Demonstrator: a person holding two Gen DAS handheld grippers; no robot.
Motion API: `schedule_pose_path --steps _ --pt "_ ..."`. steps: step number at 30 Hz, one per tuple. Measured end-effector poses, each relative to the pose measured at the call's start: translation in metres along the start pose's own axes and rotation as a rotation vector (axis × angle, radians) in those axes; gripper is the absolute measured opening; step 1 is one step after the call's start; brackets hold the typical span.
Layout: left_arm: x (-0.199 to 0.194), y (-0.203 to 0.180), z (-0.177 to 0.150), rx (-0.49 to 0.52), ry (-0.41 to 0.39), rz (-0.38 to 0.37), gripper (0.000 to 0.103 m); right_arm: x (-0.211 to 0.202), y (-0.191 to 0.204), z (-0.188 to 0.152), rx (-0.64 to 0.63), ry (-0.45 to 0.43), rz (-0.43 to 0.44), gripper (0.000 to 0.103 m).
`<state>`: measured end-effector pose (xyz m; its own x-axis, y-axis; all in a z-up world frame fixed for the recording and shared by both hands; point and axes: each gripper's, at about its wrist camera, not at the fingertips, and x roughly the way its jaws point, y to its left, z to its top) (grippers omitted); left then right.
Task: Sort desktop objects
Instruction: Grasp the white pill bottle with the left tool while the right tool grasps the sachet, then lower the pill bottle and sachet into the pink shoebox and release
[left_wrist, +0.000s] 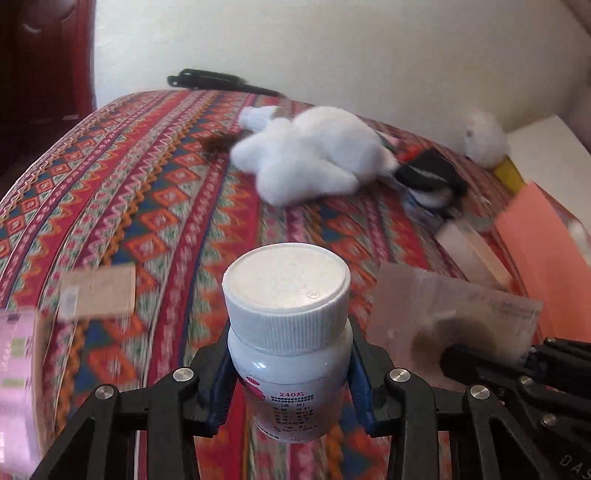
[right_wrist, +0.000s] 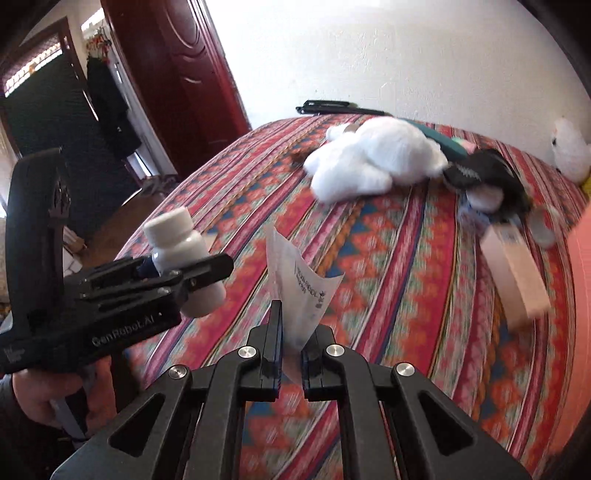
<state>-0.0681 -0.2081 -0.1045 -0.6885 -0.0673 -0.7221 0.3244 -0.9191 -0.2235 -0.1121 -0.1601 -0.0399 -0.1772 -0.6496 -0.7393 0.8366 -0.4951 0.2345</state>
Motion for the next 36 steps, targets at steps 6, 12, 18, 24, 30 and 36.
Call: schedule_pose_path --steps 6,12,18,24,30,36 --pt "-0.053 -0.030 -0.047 0.093 0.010 -0.063 0.044 -0.062 0.020 -0.063 0.035 0.004 -0.039 0.007" --pt "-0.084 -0.086 -0.078 0.218 0.025 -0.168 0.044 -0.128 0.007 -0.115 0.120 -0.038 -0.128 0.007" --pt "-0.099 -0.165 -0.088 0.361 0.022 -0.303 0.044 -0.204 -0.036 -0.161 0.259 -0.100 -0.278 0.007" --pt "-0.100 -0.244 -0.086 0.474 0.027 -0.416 0.044 -0.275 -0.087 -0.198 0.385 -0.170 -0.429 0.007" --pt "-0.101 -0.320 -0.069 0.558 -0.004 -0.500 0.044 -0.321 -0.138 -0.211 0.472 -0.219 -0.543 0.007" --pt "-0.091 -0.386 -0.043 0.627 -0.038 -0.553 0.044 -0.344 -0.179 -0.196 0.483 -0.257 -0.622 0.007"
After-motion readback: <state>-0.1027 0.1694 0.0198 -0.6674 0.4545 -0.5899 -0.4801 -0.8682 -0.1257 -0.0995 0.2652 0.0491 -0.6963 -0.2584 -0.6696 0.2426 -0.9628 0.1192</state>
